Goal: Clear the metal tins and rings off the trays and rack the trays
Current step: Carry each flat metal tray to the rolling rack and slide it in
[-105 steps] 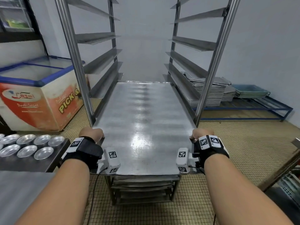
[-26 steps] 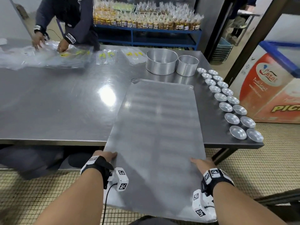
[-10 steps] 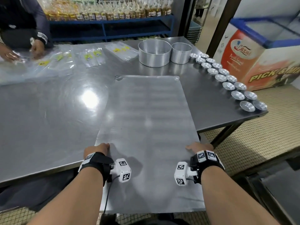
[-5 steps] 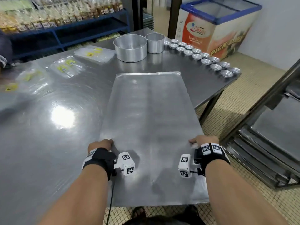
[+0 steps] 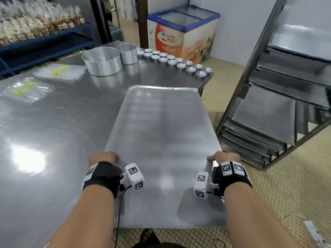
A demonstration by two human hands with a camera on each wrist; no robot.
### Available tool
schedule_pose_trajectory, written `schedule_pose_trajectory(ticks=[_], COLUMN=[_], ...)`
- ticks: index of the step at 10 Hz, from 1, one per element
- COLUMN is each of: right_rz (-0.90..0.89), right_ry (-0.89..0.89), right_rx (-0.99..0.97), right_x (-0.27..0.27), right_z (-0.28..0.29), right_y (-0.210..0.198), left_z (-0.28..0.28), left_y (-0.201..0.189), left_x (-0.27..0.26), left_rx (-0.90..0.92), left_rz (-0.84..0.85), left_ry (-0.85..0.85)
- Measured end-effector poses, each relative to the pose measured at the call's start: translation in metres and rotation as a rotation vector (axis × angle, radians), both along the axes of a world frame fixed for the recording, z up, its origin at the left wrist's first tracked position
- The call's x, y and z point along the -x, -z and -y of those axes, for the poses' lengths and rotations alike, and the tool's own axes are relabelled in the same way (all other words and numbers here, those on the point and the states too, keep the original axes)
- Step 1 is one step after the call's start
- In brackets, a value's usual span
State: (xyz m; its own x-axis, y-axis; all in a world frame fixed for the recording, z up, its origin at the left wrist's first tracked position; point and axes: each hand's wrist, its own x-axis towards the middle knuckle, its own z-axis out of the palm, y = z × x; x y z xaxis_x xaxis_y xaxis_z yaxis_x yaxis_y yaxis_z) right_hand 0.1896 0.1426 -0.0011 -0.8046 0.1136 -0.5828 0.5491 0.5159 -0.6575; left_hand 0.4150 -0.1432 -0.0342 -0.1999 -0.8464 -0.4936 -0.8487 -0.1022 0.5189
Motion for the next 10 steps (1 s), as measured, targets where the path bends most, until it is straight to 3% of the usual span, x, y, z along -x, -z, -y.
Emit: schedule_pose_trajectory(ticks=[2, 4, 5, 8, 10], right_rz=[-0.056, -0.164, -0.211, -0.191, -0.222], right_ry=[0.127, 0.255, 0.338, 0.577, 0.559], right_rx=[0.125, 0.078, 0.084, 0.156, 0.045], right_x=[-0.028, -0.036, -0.038, -0.056, -0.012], right_z=[-0.087, -0.163, -0.196, -0.275, -0.302], right_y=[-0.015, -0.034, -0.041, -0.105, -0.102], left_z=[-0.043, -0.103, -0.129, -0.193, -0.210], left_y=[-0.017, -0.029, -0.042, -0.086, -0.111], left_x=[0.025, 0.063, 0.083, 0.137, 0.188], left_rx=[0.004, -0.003, -0.043, -0.050, -0.119], left_rz=[-0.011, -0.181, -0.188, -0.339, -0.535], left_ry=[0.005, 0.061, 0.065, 0.162, 0.148])
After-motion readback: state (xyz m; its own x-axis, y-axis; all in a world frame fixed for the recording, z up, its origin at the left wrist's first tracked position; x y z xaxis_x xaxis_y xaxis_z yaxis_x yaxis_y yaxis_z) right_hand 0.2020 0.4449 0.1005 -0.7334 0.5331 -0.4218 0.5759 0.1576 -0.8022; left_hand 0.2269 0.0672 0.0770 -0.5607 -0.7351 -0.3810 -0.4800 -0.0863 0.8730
